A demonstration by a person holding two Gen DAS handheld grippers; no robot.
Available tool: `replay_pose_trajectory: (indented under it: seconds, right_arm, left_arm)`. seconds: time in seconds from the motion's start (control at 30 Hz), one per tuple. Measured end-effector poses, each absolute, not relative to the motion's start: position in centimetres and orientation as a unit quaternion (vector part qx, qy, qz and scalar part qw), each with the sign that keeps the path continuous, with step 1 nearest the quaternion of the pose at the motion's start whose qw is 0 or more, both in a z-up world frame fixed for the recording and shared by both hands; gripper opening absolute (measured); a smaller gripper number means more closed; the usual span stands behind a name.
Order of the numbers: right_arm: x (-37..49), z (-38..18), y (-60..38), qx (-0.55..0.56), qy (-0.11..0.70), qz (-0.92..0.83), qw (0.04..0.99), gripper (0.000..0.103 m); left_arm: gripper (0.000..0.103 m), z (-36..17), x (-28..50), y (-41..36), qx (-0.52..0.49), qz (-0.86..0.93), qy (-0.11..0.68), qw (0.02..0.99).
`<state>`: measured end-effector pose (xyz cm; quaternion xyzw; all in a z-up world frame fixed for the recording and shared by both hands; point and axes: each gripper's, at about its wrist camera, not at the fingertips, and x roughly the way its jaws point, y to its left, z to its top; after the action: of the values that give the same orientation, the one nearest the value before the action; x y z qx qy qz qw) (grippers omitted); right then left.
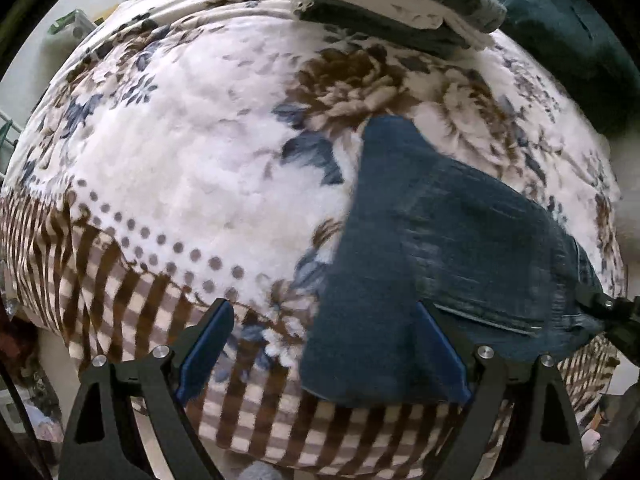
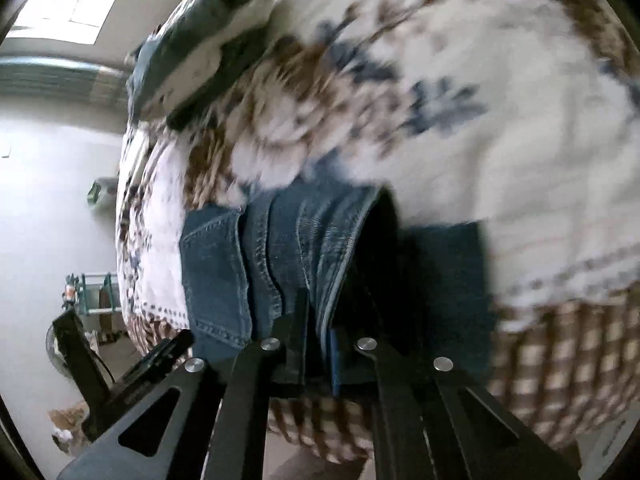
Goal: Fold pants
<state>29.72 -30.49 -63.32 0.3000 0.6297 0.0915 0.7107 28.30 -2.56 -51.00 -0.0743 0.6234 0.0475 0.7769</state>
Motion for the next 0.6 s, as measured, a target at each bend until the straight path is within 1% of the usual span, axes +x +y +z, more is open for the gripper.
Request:
replay_pose_trajectory:
  seconds: [0.2, 0.27, 0.33, 0.37, 0.4, 0.43, 0.47, 0.5, 0.53, 0.6]
  right_arm:
    - [28.8, -62.2, -37.9, 0.271, 0.636, 0.049, 0.721, 0.008]
    - [28.2, -62.2, -40.0, 0.291, 0.632, 0.04, 0.717, 0.009]
    - [28.2, -63.4, -40.0, 0.3, 0.648, 0.077, 0.696, 0.01]
    - [28.1, -64.4, -39.5, 0.306, 0.659, 0.088, 0.681, 0.016]
    - [27.9, -65.2, -39.2, 0.318, 0.668, 0.096, 0.666, 0.019]
    - [27.8, -66.3, -38.7, 0.328, 0.682, 0.105, 0.645, 0.035]
    - [27.7, -67.2, -38.3, 0.335, 0.69, 0.105, 0.633, 0.057]
    - [27.5, -67.7, -38.2, 0.346, 0.688, 0.104, 0.629, 0.064]
    - [27.3, -68.3, -38.3, 0.368, 0.68, 0.104, 0.625, 0.067]
    - [27.0, -69.0, -39.0, 0.416, 0.658, 0.1, 0.62, 0.067]
  left_arm:
    - [0.091, -49.4, 29.9, -2.6, -0.097, 0.028, 0.615, 0.782]
    - [0.091, -49.2, 31.1, -2.5, -0.115, 0.018, 0.614, 0.781]
    - [0.091, -49.5, 33.0, -2.4, -0.132, 0.004, 0.616, 0.777]
    - [0.091, -49.7, 33.8, -2.3, -0.137, -0.001, 0.615, 0.776]
    - [0.091, -50.0, 34.8, -2.4, -0.139, -0.009, 0.616, 0.776]
    - [0.091, -50.7, 36.2, -2.7, -0.131, -0.017, 0.621, 0.773]
    - [0.091, -51.3, 37.1, -2.9, -0.12, -0.018, 0.626, 0.771]
    - [0.091, -51.9, 37.9, -3.0, -0.113, -0.024, 0.629, 0.769]
    - [0.091, -52.6, 38.6, -3.3, -0.102, -0.029, 0.635, 0.765]
    - [0.091, -53.5, 39.5, -3.6, -0.084, -0.033, 0.642, 0.761]
